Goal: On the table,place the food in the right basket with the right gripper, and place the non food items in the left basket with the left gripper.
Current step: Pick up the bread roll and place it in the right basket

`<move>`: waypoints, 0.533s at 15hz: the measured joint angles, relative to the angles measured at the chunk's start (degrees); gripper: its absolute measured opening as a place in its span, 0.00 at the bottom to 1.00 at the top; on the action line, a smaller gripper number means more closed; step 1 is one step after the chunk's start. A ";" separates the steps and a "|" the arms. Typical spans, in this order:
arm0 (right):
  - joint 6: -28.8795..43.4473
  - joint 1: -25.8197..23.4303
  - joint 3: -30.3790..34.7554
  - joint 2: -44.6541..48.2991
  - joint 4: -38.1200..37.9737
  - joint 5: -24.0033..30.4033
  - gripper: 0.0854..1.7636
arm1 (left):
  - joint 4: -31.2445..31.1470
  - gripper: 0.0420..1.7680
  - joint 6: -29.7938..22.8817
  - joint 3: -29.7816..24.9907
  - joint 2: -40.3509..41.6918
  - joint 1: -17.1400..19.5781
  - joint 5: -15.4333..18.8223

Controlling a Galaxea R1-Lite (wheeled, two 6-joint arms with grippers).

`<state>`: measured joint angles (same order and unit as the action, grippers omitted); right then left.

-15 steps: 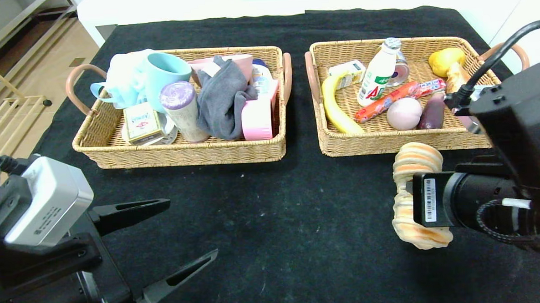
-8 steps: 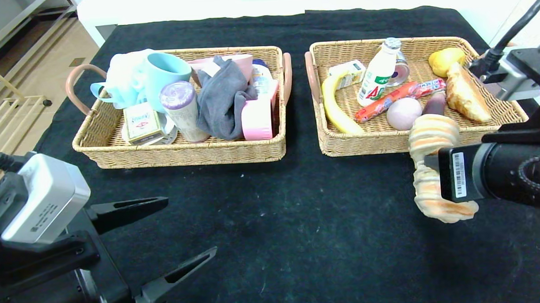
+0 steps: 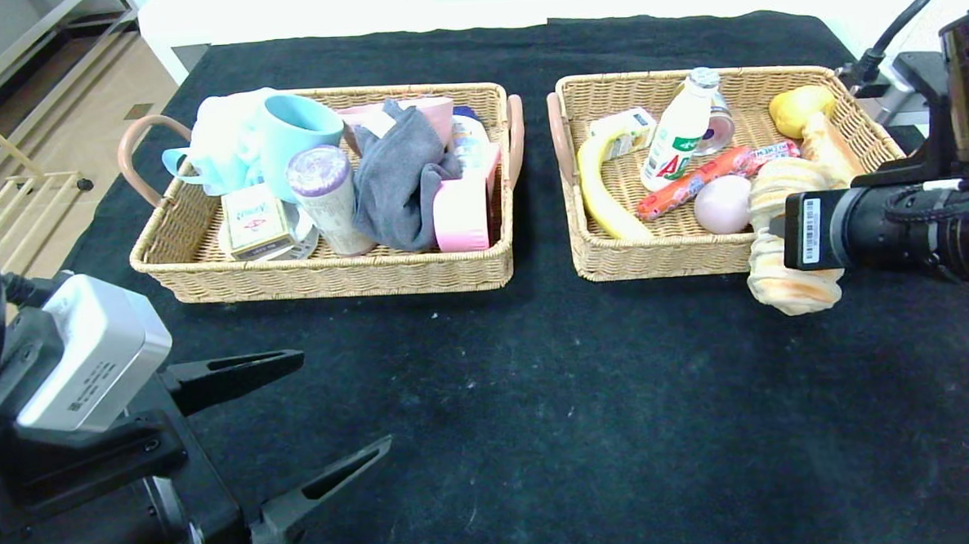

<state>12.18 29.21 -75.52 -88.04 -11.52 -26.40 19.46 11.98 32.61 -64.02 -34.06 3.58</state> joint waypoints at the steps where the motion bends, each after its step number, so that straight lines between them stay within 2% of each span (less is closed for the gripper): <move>1: -0.37 -1.82 -1.21 -0.88 0.17 0.96 0.16 | 0.00 0.97 0.05 -0.06 -0.15 0.05 0.05; 3: -0.78 -4.93 -4.17 -2.73 0.56 1.96 0.16 | 0.02 0.97 0.05 -0.09 -0.30 0.05 0.05; 8: -1.07 -7.68 -12.76 -7.79 1.00 2.12 0.15 | 0.24 0.97 0.13 -0.04 -0.13 0.05 0.07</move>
<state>11.11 21.53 -88.28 -95.83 -10.52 -24.28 19.70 12.12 32.57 -64.16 -34.01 3.66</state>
